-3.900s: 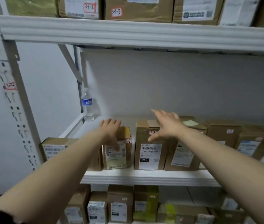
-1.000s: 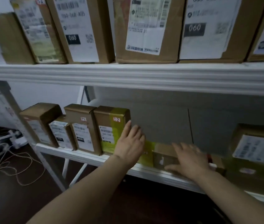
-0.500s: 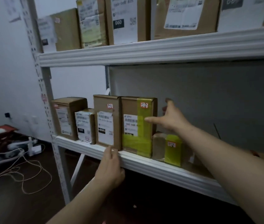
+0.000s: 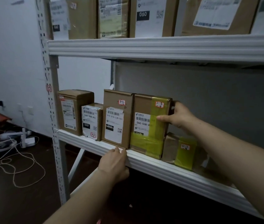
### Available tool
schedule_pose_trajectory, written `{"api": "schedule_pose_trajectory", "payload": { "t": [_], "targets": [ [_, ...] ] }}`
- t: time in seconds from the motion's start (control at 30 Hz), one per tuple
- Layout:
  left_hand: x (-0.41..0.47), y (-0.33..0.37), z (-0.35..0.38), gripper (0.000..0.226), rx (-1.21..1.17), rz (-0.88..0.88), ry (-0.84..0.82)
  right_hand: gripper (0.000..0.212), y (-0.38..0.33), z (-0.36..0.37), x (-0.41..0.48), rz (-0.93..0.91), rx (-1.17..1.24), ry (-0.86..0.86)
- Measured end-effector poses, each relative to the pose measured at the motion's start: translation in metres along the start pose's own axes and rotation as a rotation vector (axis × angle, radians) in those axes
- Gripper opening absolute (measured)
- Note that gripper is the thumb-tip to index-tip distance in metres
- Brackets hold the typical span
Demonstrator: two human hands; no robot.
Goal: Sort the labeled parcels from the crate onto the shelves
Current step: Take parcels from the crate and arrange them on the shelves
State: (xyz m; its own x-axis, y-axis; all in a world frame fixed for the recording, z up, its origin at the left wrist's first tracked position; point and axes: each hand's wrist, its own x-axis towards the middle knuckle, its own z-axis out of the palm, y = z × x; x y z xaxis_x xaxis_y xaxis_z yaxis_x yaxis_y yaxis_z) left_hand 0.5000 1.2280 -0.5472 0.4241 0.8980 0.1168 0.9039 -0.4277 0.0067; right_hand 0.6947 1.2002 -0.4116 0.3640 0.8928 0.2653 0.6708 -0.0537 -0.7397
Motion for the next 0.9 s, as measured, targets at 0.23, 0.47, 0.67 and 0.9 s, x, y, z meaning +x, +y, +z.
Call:
{"api": "schedule_pose_trajectory", "payload": {
  "t": [0.23, 0.47, 0.67, 0.9],
  "targets": [
    [0.001, 0.002, -0.001, 0.061, 0.032, -0.016, -0.012, 0.066, 0.001, -0.002, -0.004, -0.009, 0.020, -0.011],
    [0.001, 0.003, -0.001, 0.061, 0.036, -0.016, -0.007, 0.063, 0.000, -0.001, -0.006, -0.011, 0.029, -0.014],
    [0.003, 0.002, 0.002, 0.061, 0.034, -0.016, 0.001, 0.066, 0.000, -0.002, -0.013, -0.032, 0.002, -0.012],
    [0.004, 0.003, 0.005, 0.066, 0.064, -0.021, 0.017, 0.102, 0.019, -0.016, -0.026, -0.002, -0.125, -0.076]
  ]
}}
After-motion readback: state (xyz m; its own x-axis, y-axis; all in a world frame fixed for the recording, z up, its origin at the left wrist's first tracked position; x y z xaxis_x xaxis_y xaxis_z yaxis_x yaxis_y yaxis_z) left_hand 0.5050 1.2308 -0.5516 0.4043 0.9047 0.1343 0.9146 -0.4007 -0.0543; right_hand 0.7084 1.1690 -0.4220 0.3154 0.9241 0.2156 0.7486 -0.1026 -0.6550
